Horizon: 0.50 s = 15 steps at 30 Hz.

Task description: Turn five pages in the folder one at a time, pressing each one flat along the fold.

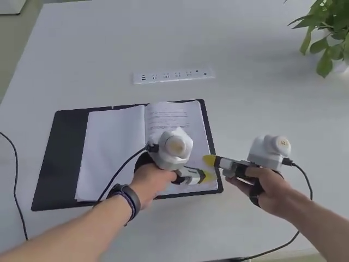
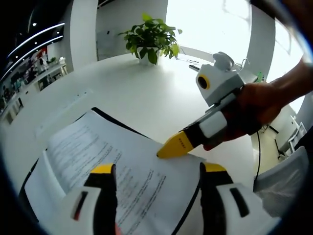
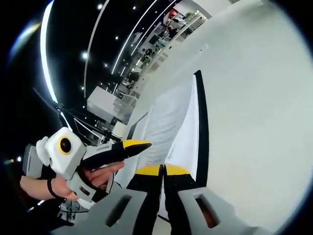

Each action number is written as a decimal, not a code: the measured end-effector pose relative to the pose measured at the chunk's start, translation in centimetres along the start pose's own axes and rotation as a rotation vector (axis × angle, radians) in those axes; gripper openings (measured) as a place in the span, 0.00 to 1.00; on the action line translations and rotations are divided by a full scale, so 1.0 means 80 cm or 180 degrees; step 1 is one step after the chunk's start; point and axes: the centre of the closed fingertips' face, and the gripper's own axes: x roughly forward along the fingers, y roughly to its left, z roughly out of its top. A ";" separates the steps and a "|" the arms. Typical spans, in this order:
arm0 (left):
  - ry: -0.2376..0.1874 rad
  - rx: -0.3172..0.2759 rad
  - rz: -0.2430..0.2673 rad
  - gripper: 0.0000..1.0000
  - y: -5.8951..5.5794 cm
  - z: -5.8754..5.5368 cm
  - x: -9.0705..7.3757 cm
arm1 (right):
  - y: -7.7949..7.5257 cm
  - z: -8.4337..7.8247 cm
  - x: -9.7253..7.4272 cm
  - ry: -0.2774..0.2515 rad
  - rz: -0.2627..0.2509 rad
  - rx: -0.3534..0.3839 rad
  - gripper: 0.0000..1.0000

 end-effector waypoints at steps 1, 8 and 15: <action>-0.0021 -0.0001 0.0020 0.69 0.003 0.001 -0.004 | 0.002 0.000 0.000 0.0001 0.0000 -0.0011 0.00; -0.0157 -0.0082 0.0089 0.73 0.019 0.008 -0.033 | 0.016 0.005 0.002 -0.0049 0.0017 -0.0030 0.00; -0.0244 -0.0116 0.0215 0.72 0.035 0.002 -0.063 | 0.031 0.012 0.002 -0.0089 0.0028 -0.0094 0.00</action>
